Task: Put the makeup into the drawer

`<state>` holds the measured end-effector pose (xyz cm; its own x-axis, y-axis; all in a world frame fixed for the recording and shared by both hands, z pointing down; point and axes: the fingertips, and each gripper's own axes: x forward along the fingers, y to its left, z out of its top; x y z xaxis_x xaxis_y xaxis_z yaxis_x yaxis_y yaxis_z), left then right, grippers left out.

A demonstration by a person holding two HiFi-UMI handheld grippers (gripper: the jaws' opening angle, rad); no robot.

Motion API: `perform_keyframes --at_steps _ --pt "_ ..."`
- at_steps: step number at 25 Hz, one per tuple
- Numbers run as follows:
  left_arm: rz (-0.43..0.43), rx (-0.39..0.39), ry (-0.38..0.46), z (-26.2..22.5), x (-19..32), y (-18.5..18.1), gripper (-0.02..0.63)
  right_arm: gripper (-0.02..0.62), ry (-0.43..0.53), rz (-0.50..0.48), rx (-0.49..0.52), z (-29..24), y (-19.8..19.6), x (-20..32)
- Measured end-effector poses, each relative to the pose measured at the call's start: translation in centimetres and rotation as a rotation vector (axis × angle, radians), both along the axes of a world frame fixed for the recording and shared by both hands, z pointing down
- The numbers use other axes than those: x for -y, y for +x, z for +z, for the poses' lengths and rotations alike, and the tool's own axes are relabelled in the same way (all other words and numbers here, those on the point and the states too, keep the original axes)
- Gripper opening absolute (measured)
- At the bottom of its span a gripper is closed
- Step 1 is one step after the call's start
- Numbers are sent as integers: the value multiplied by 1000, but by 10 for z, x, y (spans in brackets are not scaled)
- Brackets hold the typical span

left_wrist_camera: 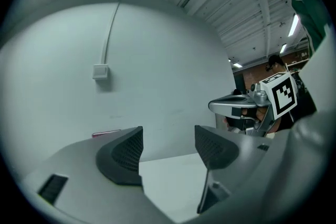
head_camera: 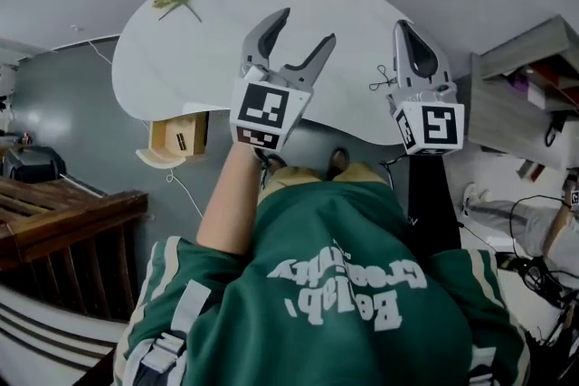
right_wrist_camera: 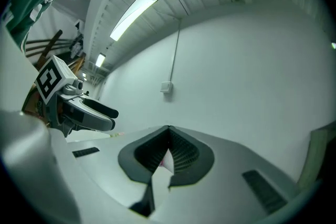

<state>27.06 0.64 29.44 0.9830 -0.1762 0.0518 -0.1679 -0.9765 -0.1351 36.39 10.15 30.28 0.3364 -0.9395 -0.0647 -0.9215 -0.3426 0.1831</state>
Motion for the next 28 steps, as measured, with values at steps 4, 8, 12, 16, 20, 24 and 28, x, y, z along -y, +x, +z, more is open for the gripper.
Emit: perform_keyframes --at_steps 4,8,12,16,20,24,28 --pt "102 12 -2 8 -39 48 327 9 5 102 -9 6 41 -49" --pt "193 21 -9 14 -71 88 327 9 -2 195 -7 10 68 -91" --pt "266 39 -12 25 -100 119 327 9 -13 270 7 18 90 -126" --pt "314 77 -11 39 -117 133 325 9 -10 304 14 21 103 -141" --pt "368 190 4 77 -131 146 325 9 -16 308 23 27 107 -140" --pt "385 347 12 141 -137 164 325 9 -37 312 41 36 113 -142" --pt "447 518 -13 204 -150 180 300 9 -48 338 52 43 122 -154"
